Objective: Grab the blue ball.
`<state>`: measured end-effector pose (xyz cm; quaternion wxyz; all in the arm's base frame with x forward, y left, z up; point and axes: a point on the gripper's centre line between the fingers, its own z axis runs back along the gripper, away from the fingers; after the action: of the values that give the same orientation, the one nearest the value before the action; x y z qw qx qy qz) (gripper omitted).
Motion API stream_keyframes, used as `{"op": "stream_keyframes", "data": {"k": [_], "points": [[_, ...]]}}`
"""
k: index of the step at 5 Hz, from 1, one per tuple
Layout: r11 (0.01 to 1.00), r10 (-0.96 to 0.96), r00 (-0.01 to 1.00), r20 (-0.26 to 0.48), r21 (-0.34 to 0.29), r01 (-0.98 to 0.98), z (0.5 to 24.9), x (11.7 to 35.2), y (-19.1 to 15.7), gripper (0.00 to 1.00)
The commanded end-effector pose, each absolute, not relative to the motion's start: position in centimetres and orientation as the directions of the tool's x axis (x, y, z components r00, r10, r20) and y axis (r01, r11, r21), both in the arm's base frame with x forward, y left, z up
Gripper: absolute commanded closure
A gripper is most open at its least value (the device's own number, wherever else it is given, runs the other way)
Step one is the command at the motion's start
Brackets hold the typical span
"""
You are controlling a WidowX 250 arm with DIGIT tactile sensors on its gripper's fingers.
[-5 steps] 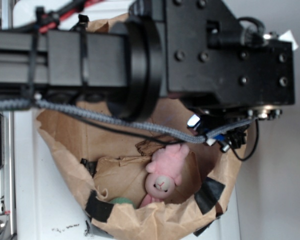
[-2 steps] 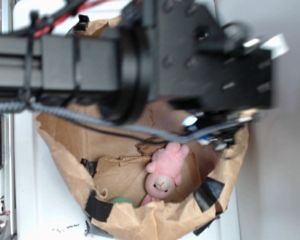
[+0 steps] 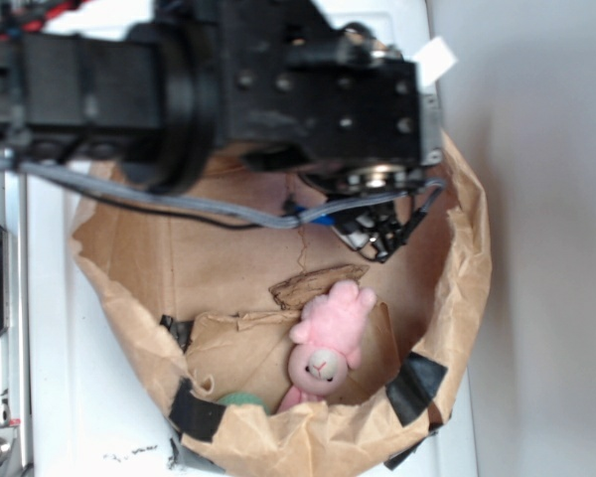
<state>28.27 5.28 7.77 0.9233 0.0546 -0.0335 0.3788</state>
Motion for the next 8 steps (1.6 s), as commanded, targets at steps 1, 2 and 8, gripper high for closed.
{"op": "stream_keyframes", "data": {"k": [1,2,8], "points": [[0.663,0.735,0.648,0.199,-0.01,-0.749,7.6,28.6,8.5,0.0],[0.658,0.735,0.645,0.208,0.007,-0.753,7.6,28.5,9.1,0.0],[0.53,0.804,0.522,0.285,0.054,-0.846,4.8,28.0,11.3,0.0]]}}
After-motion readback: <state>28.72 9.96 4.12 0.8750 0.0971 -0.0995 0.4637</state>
